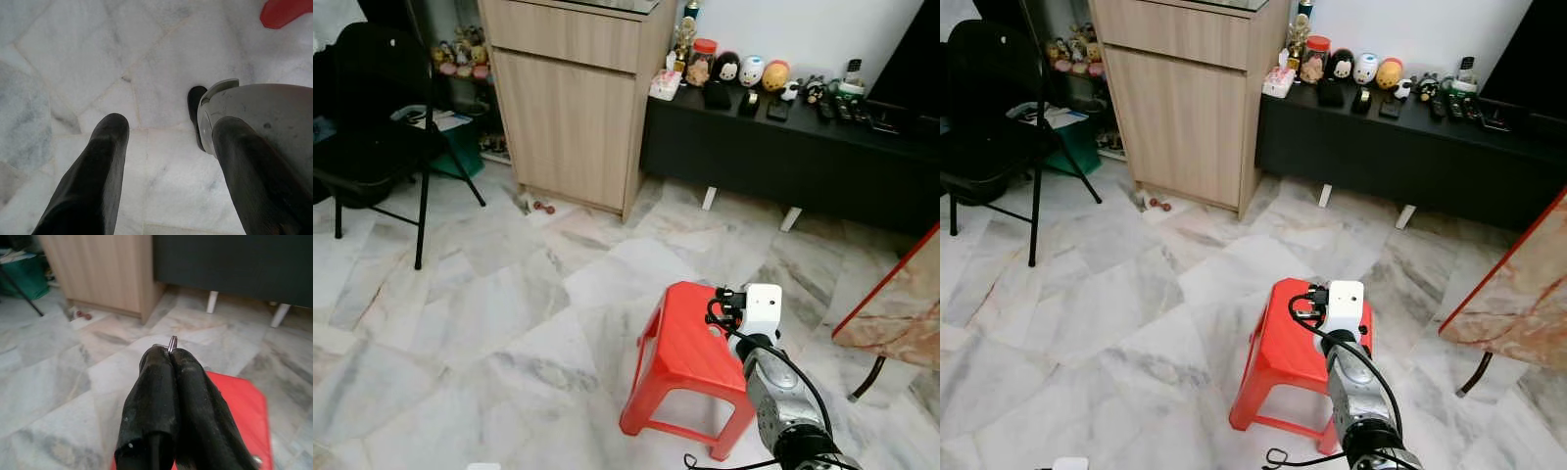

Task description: Hang keys on a hook

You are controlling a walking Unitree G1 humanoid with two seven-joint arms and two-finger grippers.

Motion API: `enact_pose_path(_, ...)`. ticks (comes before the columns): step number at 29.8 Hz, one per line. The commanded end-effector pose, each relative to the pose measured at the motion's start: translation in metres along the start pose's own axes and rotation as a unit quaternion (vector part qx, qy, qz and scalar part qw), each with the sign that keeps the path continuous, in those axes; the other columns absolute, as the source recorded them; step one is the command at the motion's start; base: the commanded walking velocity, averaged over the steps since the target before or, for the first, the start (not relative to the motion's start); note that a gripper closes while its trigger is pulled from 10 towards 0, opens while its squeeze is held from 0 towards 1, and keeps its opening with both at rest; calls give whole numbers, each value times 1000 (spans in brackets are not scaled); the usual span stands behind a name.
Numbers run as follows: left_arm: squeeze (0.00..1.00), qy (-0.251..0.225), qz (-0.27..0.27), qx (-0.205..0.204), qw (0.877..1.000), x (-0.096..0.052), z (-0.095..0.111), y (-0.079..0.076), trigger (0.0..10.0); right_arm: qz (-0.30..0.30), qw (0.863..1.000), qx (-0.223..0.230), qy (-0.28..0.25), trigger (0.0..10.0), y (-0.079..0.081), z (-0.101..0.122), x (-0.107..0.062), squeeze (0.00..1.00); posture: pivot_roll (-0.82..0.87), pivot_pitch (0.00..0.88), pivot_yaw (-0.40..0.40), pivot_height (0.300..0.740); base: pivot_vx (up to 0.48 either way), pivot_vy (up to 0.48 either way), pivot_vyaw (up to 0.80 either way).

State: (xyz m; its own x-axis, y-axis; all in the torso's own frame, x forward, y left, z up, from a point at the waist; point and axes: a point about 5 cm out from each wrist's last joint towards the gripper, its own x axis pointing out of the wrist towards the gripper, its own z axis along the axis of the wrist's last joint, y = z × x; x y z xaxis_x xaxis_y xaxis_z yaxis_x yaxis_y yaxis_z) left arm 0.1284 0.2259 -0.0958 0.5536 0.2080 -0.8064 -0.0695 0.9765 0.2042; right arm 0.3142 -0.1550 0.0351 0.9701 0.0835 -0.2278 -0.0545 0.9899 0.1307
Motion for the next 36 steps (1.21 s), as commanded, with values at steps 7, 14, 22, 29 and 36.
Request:
enact_pose_path(7, 0, 9, -15, 13, 1000, 0, -2, -6, 10000, -28, 1000, 6, -1, 10000, -13, 5, 1, 0, 30, 44, -91, 740, 0, -344, 0)
enact_pose_path(14, 0, 8, -15, 16, 1000, 0, -1, -5, 10000, -40, 999, 7, 3, 10000, -16, 5, 1, 0, 33, 30, -86, 740, 0, -344, -328)
enact_pose_path(22, 0, 7, -15, 16, 1000, 0, -1, -5, 10000, -36, 999, -1, -2, 10000, -12, 7, 3, 0, 46, 14, -89, 740, 0, -344, 0)
enact_pose_path(29, 0, 9, -16, 22, 1000, 0, -1, -4, 10000, -33, 999, 7, -6, 10000, -8, 9, 5, 0, 57, 0, -86, 740, 0, -344, 0)
enact_pose_path(36, 0, 10, -17, 24, 1000, 0, -1, -4, 10000, -30, 1000, 5, -7, 10000, -7, 9, 5, 0, 54, 0, -83, 740, 0, -345, 0)
